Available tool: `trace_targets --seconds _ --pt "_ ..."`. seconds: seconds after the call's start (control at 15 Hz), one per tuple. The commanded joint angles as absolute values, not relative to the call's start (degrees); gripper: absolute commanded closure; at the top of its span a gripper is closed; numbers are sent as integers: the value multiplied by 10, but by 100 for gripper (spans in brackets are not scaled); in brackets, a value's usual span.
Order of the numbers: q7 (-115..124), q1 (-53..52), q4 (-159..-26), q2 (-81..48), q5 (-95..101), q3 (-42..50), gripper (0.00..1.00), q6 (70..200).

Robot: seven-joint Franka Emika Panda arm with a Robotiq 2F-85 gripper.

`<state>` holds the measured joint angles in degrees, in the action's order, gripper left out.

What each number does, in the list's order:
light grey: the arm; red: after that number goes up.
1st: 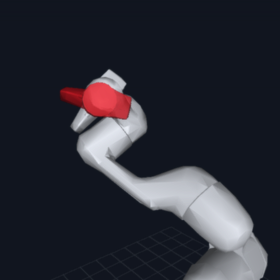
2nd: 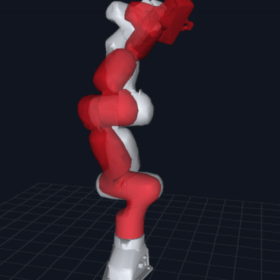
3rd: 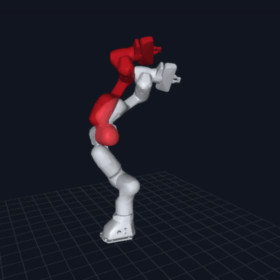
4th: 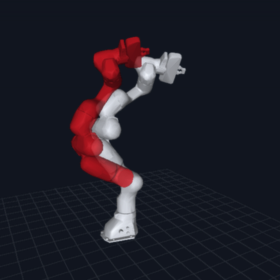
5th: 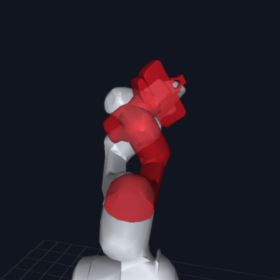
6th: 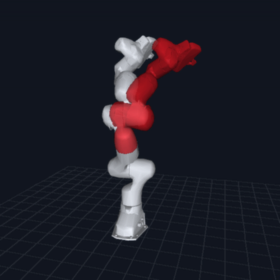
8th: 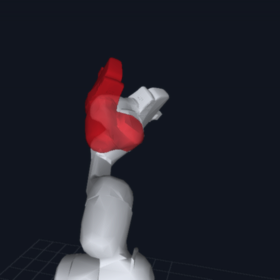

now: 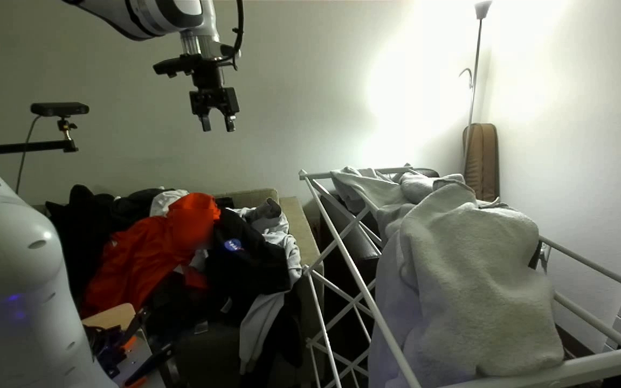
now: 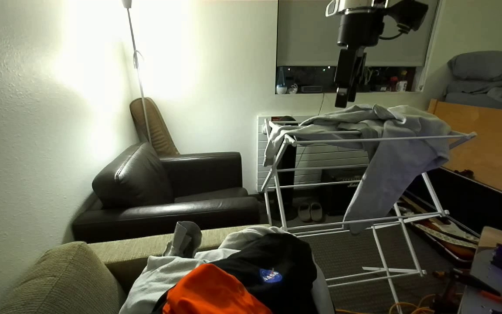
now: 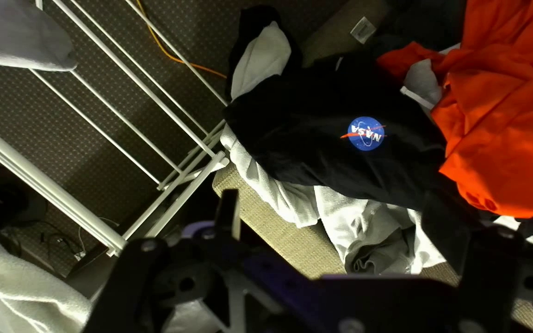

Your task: Put the orange cloth on the couch

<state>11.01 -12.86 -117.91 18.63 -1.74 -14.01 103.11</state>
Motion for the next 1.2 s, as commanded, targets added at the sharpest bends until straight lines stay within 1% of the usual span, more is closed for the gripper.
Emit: trace_targets --seconds 0.0,0.67,1.13 --pt "115 -124 -1177 184 -18 -145 0 1034" --pt "208 -67 -1150 164 -17 -110 0 1054" --pt "155 -54 -1163 173 35 -92 0 1044"
